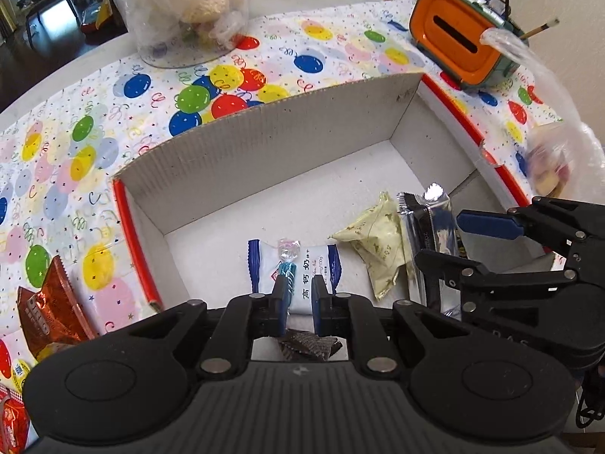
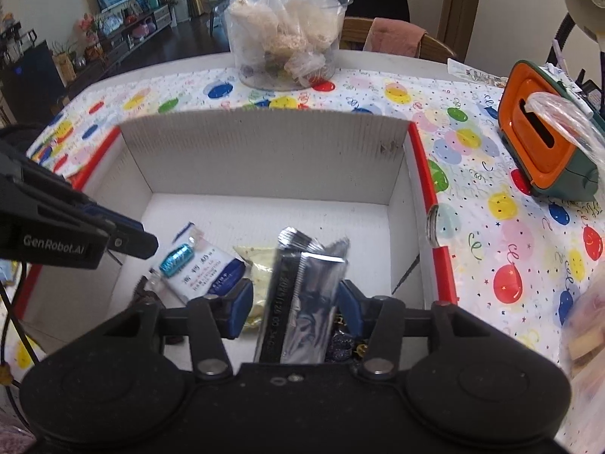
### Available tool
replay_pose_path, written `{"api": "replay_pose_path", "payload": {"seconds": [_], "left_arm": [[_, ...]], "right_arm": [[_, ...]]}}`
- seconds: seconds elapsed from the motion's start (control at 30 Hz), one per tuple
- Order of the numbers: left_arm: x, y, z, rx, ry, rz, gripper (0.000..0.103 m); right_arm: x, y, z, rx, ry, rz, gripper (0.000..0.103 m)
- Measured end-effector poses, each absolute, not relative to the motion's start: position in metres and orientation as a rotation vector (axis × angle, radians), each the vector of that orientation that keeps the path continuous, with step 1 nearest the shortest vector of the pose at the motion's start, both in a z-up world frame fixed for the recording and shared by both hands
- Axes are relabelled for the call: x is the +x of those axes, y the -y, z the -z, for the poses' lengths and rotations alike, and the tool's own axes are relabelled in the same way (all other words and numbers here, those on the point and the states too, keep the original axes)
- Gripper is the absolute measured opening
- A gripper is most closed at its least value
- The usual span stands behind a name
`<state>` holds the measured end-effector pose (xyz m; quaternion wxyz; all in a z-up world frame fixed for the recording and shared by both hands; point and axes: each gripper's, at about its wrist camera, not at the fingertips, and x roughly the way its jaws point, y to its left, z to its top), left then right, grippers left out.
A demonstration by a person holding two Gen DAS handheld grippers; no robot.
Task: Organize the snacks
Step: 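Open both tools to release the candy and silver packet into the box, then move both tools back over the snack pile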
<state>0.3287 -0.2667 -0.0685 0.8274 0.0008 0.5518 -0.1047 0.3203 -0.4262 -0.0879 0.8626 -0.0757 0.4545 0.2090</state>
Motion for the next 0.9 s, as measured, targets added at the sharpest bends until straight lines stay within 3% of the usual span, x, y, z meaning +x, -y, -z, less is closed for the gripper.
{"api": "replay_pose_path", "payload": {"seconds": [0.2,0.53,0.9], "left_arm": [[0.315,0.255,0.053,-0.021,-1.124,0.214,0.013],[0.288,0.227,0.029,-0.048,-1.042,0.205,0.027],[0.258,0.186,0.017,-0.079,-0.984,0.171,0.029]], "right_arm": [[0.309,0.424,0.07,-0.124,-0.909,-0.436,0.055],[0.289,0.401,0.045,-0.087,-0.854,-0.478,0.063],[0.27,0.368,0.03,-0.065,-0.824,-0.524,0.068]]}}
